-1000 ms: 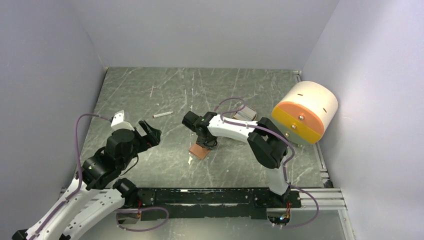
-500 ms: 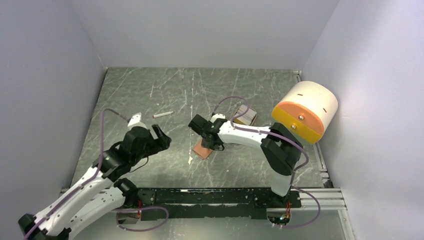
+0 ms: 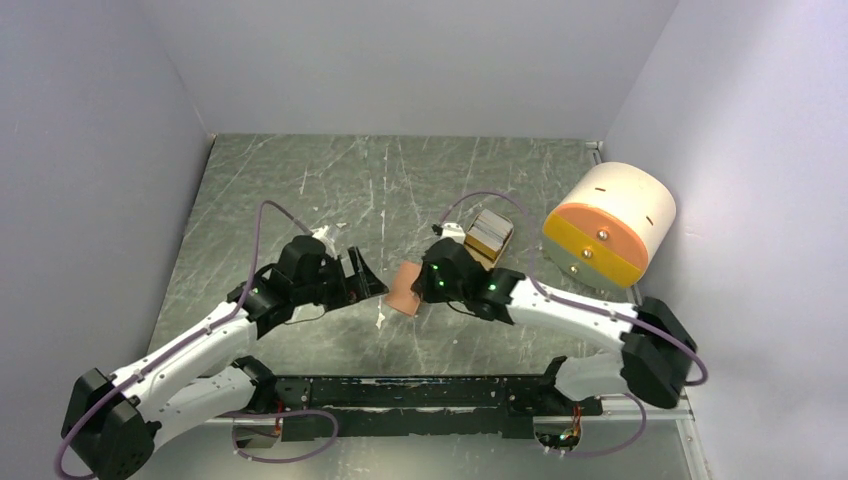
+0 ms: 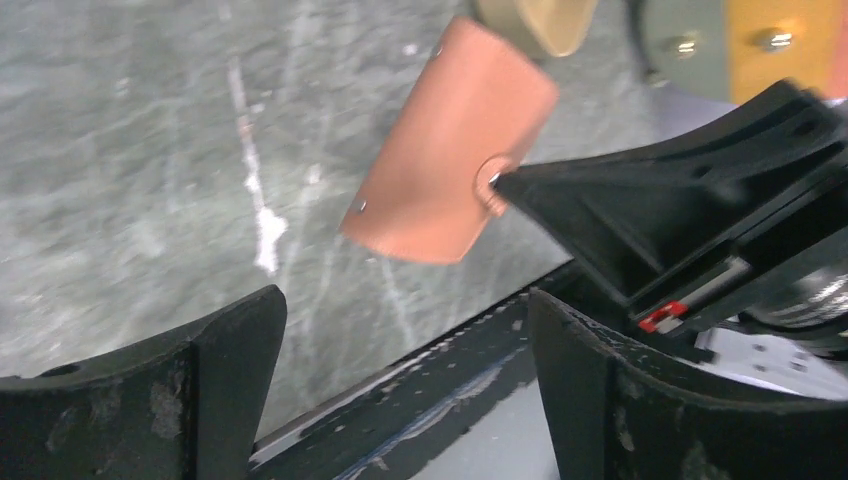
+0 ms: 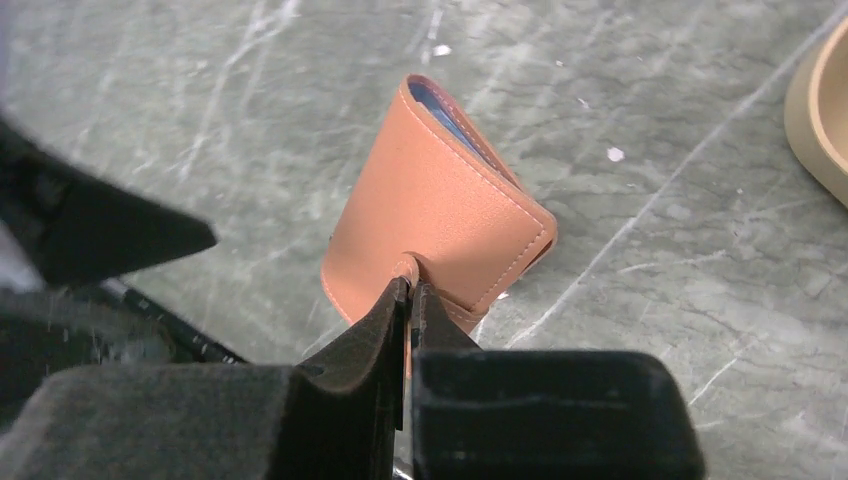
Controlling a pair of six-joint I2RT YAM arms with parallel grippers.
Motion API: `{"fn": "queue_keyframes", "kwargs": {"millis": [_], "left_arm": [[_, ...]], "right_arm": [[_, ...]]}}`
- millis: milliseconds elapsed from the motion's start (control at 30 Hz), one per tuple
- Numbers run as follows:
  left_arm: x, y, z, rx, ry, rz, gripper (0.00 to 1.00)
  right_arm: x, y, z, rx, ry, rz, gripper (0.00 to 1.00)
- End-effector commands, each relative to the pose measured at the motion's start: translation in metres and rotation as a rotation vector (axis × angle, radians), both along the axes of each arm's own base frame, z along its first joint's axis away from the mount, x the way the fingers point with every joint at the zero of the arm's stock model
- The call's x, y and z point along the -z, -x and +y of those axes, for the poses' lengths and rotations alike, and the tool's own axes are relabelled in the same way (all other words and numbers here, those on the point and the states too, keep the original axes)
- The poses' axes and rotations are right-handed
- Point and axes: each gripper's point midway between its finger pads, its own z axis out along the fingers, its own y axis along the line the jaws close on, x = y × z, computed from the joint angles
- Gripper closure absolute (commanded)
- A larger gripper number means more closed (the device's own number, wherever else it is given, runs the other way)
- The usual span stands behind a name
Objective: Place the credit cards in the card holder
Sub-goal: Pick up the card holder from the center of the board, then open the card holder at the center of the board.
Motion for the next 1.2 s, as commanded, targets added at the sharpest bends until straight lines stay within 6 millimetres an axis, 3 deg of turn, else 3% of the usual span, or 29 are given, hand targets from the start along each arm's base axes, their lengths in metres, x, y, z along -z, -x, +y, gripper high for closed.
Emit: {"fn": "queue_keyframes", "kwargs": {"millis": [0,133,300,433,533,667,700,767,867,1033,1167], "left_arm": [[-0.064,-0.007,-0.032,0.139,0.259,-0.121,0.04],[-0.082,-0.006,-0.036,0.214,0.349,-0.166,0.04],[-0.083,-0.001,-0.042,0.294,0.335,-0.171,0.05],[-0.094,0.007,-0.049,0.366,0.386,-0.175,0.13],[-0.105,0.013,-0.053,0.405,0.455,-0.198,0.36],[-0.104,0.014,-0.051,0.388,0.461,-0.2,0.82],[-0.101,0.013,-0.05,0.379,0.451,-0.2,0.9],[-0.096,0.009,-0.046,0.342,0.419,-0.205,0.91],[-0.086,0.0,-0.038,0.284,0.339,-0.222,0.91],[-0.068,-0.014,-0.023,0.224,0.192,-0.238,0.91],[-0.072,-0.015,-0.025,0.234,0.194,-0.251,0.91]], "right_arm": [[-0.05,0.005,0.013,-0.146,-0.169,-0.179,1.0],[-0.084,0.021,0.007,-0.215,-0.278,-0.267,1.0],[-0.12,0.037,0.006,-0.277,-0.413,-0.339,1.0],[-0.138,0.044,0.006,-0.294,-0.486,-0.373,1.0],[-0.141,0.045,0.01,-0.32,-0.485,-0.375,1.0],[-0.135,0.037,0.008,-0.271,-0.427,-0.336,1.0],[-0.126,0.033,0.002,-0.23,-0.38,-0.295,0.86],[-0.122,0.023,-0.007,-0.129,-0.319,-0.241,0.7],[-0.135,0.022,-0.008,-0.062,-0.331,-0.179,0.59],[-0.132,0.024,0.006,-0.032,-0.362,-0.081,0.61],[-0.129,0.021,0.015,-0.005,-0.33,-0.036,0.64]]}}
